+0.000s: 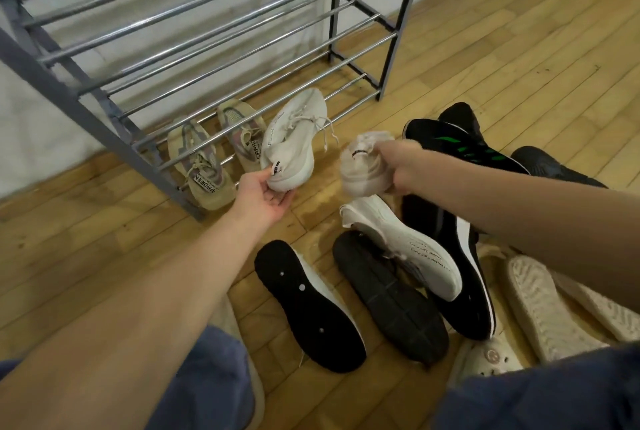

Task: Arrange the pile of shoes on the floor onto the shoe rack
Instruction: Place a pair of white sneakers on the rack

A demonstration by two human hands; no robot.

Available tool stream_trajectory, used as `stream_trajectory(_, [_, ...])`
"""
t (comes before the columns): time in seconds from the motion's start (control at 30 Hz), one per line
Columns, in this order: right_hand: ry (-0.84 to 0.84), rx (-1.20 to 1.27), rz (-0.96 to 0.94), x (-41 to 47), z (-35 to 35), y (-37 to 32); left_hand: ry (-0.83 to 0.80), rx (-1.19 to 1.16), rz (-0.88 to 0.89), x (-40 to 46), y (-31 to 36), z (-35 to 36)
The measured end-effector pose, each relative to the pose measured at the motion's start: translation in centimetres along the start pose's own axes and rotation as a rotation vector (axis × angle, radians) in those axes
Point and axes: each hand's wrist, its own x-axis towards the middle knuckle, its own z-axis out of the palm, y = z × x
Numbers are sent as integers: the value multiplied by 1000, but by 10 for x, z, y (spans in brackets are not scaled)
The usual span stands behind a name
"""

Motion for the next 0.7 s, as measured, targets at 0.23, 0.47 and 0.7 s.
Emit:
stream_trajectory(0.23, [62,-97,-309,88,13,-20,-15,-58,-48,59,-17,35])
stream_trajectory(0.47, [142,-116,-448,168,49,-39,-39,-140,-56,121,-20,84])
stream_trajectory(0.7, [96,31,-488,210,73,-81,-94,-216,8,164,1,127])
